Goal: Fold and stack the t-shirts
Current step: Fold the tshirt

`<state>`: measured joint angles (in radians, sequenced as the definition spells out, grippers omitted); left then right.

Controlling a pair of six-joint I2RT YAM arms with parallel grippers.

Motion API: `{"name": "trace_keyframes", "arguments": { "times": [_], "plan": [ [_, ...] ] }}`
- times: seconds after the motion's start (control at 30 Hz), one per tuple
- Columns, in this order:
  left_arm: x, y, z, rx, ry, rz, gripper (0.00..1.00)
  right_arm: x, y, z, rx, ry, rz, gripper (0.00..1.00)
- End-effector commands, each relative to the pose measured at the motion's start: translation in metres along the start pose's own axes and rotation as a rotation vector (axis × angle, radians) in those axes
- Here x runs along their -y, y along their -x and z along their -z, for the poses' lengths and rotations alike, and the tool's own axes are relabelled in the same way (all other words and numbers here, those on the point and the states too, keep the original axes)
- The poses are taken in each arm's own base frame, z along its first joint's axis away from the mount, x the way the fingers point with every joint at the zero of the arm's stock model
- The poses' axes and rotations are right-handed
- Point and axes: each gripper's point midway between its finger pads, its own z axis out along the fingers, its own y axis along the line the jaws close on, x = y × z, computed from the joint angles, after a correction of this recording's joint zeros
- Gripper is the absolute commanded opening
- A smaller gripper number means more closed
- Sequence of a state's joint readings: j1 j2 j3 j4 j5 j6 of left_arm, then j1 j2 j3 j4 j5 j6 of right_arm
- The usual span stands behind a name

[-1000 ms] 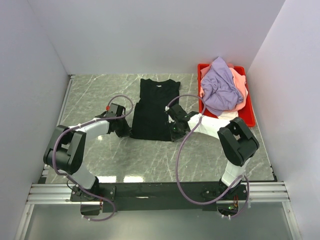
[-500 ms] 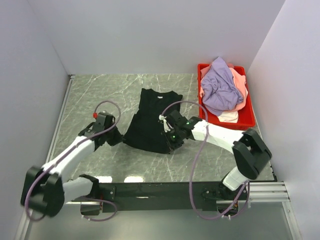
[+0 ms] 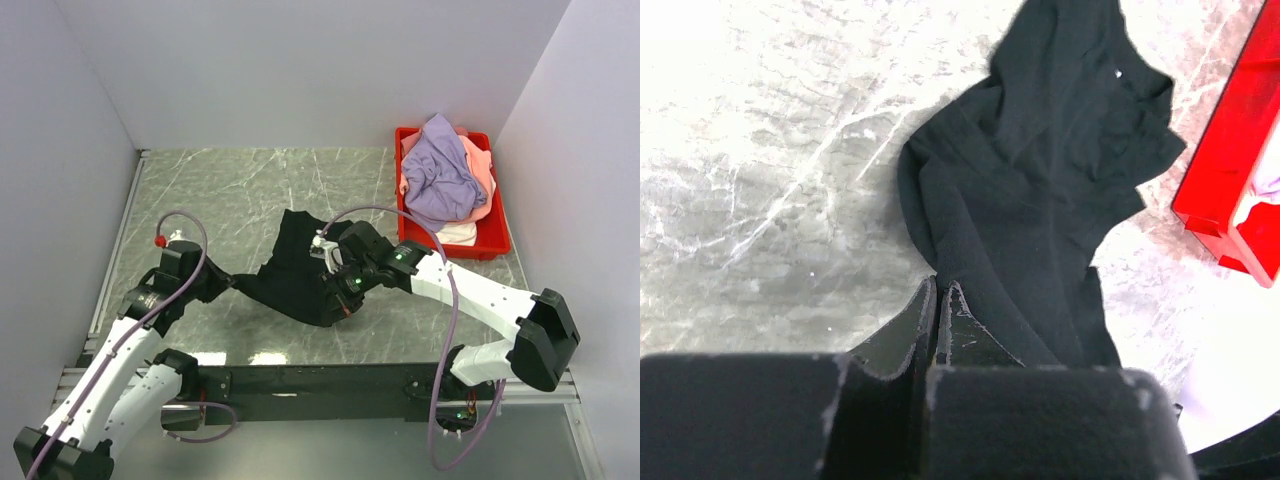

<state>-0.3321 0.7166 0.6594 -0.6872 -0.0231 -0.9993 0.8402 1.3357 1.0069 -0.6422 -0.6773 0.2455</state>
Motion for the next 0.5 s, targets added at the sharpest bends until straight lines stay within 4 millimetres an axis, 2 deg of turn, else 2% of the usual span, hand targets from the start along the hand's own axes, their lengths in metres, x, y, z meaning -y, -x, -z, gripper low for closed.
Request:
{"name": "trace_keyframes", "arguments": {
  "times": [0.0, 0.13, 0.27, 0.47],
  "plan": [
    [0.016, 0.034, 0.016, 0.135, -0.020, 0.014, 0.01, -0.027, -0.009, 0.014, -0.030, 0.101, -0.011, 0.00],
    [0.025, 0.048, 0.020, 0.181, -0.023, 0.012, 0.01, -0.029, -0.005, 0.016, -0.012, 0.108, -0.016, 0.00],
    [0.041, 0.058, 0.018, 0.199, -0.055, 0.003, 0.01, -0.018, 0.002, 0.019, 0.026, 0.082, -0.068, 0.00],
    [0.065, 0.078, 0.009, 0.230, -0.069, -0.019, 0.01, 0.004, 0.020, 0.036, 0.116, 0.044, -0.122, 0.00]
  ]
}}
